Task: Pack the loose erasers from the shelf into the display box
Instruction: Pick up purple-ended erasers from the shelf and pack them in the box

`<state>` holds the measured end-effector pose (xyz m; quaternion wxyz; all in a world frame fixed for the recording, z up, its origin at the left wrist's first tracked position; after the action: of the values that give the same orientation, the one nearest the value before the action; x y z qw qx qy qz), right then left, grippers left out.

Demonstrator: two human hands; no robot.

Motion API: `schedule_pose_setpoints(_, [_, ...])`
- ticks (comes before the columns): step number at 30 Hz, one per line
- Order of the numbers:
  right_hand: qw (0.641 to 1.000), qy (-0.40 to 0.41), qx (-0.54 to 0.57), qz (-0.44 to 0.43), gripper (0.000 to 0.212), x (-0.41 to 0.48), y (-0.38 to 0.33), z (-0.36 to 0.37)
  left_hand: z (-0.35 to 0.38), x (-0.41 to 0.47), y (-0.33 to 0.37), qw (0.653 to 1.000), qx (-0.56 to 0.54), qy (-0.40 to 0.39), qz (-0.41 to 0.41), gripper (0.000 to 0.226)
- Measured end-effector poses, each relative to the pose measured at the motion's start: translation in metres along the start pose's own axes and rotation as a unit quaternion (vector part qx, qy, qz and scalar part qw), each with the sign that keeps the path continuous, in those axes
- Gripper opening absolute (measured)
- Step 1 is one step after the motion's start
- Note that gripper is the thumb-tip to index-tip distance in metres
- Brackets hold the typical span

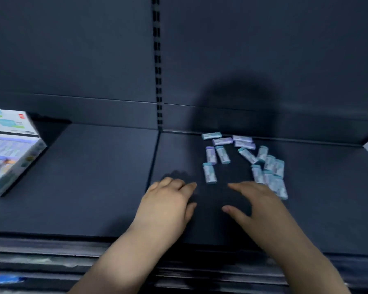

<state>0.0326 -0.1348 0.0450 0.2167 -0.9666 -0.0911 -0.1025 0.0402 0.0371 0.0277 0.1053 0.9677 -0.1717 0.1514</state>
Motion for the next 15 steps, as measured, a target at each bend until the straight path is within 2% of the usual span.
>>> schedule_pose_setpoints(7, [0.999, -0.039, -0.027, 0.002, 0.049, 0.015, 0.114, -0.046, 0.037, 0.056, 0.1, 0.998, 0.062, -0.001, -0.002, 0.048])
schedule_pose_setpoints(15, [0.995, -0.092, -0.001, -0.037, 0.047, 0.051, 0.125, -0.05, 0.043, 0.066, 0.1, 0.993, 0.108, -0.009, -0.056, 0.049])
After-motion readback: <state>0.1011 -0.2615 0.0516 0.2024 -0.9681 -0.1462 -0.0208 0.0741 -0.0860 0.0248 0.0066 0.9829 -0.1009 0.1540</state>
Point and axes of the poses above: each hand's wrist, its own x-axis towards the middle knuckle, its own z-axis out of the palm, y = z × x, the point moved 5 cm from there along x, towards the middle knuckle, and after that the axes turned 8 degrees about y, right-handed, at the moved point
